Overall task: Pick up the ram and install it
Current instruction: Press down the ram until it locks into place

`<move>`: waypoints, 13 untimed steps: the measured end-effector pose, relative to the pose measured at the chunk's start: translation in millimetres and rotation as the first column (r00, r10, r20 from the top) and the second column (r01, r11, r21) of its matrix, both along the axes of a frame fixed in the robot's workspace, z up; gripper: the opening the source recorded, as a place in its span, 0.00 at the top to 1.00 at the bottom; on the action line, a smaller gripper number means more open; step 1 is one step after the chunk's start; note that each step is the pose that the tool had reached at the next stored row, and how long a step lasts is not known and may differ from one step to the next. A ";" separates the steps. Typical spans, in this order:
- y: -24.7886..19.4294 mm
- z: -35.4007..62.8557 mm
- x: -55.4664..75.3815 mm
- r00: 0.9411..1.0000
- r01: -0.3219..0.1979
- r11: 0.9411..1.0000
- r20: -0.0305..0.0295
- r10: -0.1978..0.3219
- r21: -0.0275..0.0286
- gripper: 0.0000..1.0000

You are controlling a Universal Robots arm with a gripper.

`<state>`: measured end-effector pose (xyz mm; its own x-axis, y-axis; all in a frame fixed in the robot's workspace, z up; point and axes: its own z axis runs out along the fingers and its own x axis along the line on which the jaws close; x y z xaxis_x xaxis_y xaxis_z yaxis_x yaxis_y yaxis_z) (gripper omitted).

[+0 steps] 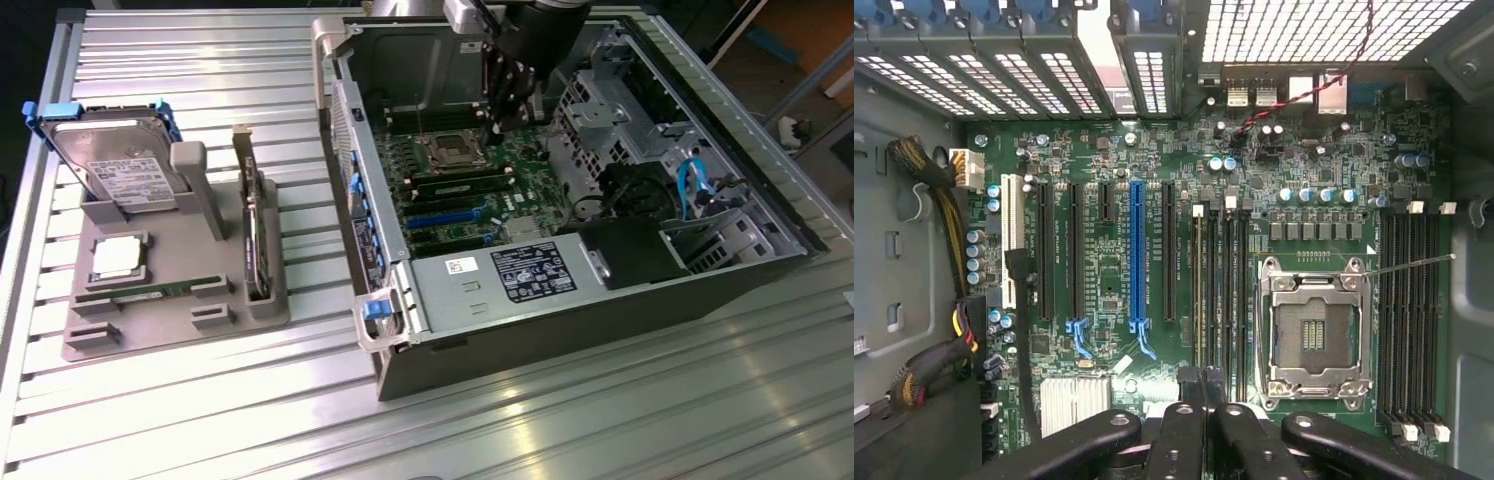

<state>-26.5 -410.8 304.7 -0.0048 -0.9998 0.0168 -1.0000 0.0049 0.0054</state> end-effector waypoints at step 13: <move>0.0 1.8 0.0 1.000 -0.014 1.000 0.000 0.014 0.000 0.89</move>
<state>-26.5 -410.8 306.5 0.0089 -0.9998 0.0168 -0.9999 -0.0088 0.0055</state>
